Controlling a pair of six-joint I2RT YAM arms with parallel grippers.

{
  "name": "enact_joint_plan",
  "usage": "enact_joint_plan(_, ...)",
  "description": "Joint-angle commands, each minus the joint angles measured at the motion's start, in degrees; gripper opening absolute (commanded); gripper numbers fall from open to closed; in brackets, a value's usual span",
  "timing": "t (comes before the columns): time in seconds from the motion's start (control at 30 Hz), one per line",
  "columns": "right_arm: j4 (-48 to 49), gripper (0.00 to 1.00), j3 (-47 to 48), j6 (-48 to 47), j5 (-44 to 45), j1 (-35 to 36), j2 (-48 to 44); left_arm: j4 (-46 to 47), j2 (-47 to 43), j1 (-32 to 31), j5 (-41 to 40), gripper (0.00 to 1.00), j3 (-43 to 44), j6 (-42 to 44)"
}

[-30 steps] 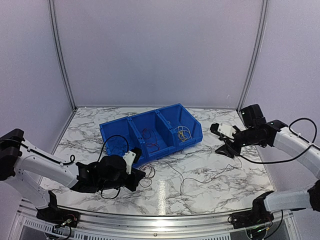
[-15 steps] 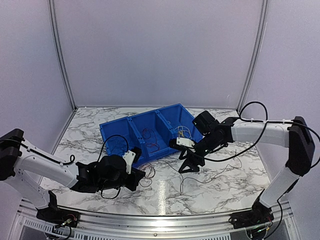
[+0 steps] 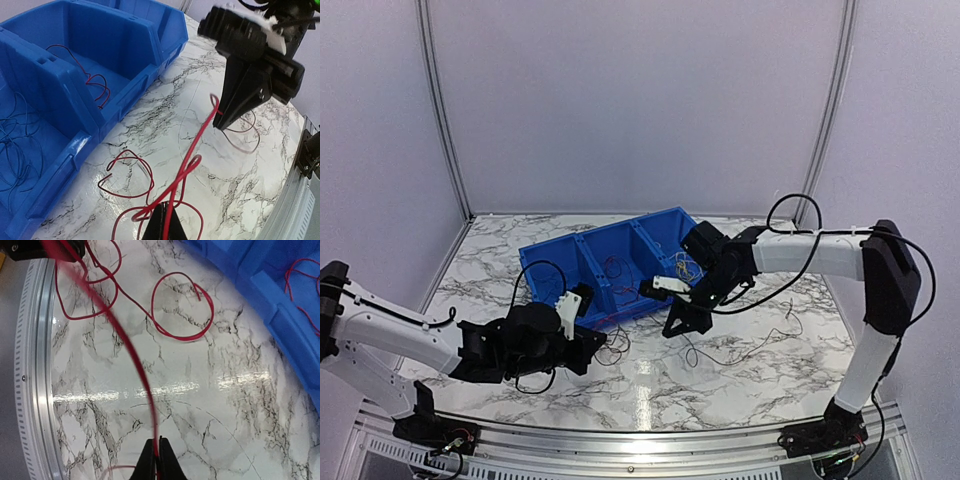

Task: Untangle the cables

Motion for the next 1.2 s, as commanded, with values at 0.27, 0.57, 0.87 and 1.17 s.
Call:
enact_joint_plan(0.27,-12.4,0.00,34.6,-1.9,-3.6,-6.1,-15.4,-7.1,-6.7,-0.2,-4.2,0.00,-5.3,-2.0)
enact_joint_plan(0.57,-9.8,0.00,49.0,-0.7,-6.7,-8.9,-15.5,-7.5,-6.2,-0.2,-3.7,0.03,-7.8,-3.6)
enact_joint_plan(0.87,0.7,0.00,62.2,1.7,-5.7,-12.4,-12.9,-10.5,-7.6,-0.3,-1.6,0.00,-10.8,-7.4)
enact_joint_plan(1.17,5.7,0.00,67.0,2.6,-4.2,-12.5,-8.4,-21.4,-10.4,-0.5,-4.8,0.19,-4.7,-6.6)
